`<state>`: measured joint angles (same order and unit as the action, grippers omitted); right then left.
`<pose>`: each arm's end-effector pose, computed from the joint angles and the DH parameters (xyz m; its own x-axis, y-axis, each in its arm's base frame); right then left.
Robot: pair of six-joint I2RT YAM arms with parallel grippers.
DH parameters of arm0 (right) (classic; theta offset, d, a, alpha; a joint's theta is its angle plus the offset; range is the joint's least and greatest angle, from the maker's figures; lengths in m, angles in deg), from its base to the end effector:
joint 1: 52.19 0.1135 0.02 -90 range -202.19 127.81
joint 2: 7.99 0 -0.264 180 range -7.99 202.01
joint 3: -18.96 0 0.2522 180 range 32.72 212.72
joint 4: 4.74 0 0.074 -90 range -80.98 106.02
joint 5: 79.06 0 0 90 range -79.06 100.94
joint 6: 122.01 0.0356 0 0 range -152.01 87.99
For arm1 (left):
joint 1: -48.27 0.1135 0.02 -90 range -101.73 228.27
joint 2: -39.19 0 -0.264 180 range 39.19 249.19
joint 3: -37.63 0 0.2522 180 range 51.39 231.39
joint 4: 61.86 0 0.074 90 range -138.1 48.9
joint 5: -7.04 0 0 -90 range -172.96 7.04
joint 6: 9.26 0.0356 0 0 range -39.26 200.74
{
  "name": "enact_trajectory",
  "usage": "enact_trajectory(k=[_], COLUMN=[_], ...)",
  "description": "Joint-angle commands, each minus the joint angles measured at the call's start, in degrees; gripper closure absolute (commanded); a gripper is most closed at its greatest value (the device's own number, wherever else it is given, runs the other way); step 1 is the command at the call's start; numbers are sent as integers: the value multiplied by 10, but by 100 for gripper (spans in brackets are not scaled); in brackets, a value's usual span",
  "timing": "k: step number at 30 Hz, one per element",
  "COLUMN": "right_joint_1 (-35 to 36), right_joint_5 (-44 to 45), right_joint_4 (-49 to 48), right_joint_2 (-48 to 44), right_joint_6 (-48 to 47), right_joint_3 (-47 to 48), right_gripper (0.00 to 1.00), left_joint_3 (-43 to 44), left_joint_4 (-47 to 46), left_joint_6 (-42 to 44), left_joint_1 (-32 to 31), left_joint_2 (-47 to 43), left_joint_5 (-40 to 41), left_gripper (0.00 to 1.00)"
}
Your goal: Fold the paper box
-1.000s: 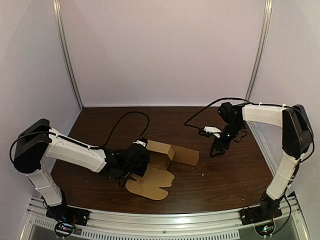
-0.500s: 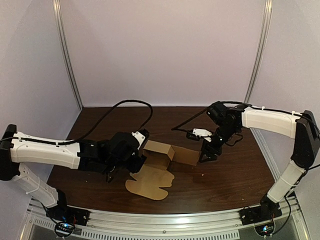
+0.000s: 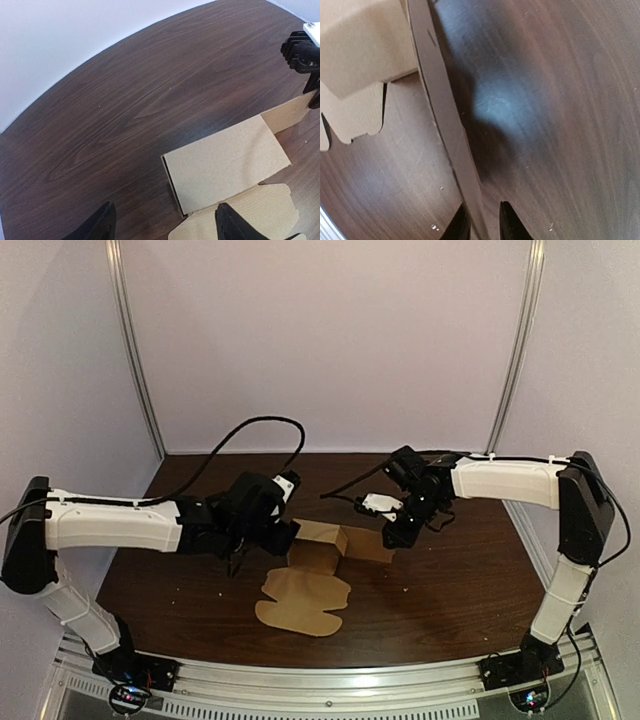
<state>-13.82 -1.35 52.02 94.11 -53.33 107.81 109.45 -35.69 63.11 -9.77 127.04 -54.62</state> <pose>0.2760 0.2282 0.2116 -0.4451 -0.8055 -0.3912 -0.8860 0.4595 0.0621 0.1893 -0.2715 0.2369 -0.5086 0.3117 -0.8026 0.4266 0.9010 0.0795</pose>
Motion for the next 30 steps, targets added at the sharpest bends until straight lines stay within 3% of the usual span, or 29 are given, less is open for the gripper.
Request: enact_trajectory(k=[1,4,11,18,22,30], right_joint_1=[-2,-5,-5,-7,-9,-9], right_joint_5=[48,46,30,18,17,-86], right_joint_4=[-22,-22,-21,-15,-10,-19], right_joint_2=[42,74,101,93,95,95], right_joint_6=[6,9,22,25,5,-99], right_joint_3=[54,93,123,116,117,114], right_gripper=[83,87,89,90,92,98], left_joint_3=[27,45,68,57,71,117], left_joint_4=[-76,-105,-120,-138,-102,19], left_joint_6=[-2,15,49,47,44,69], left_joint_1=[79,124,125,125,125,137], left_joint_2=[33,72,129,144,137,75], left_joint_5=[-154,-239,-362,-355,-360,-243], left_gripper=[28,28,29,33,35,31])
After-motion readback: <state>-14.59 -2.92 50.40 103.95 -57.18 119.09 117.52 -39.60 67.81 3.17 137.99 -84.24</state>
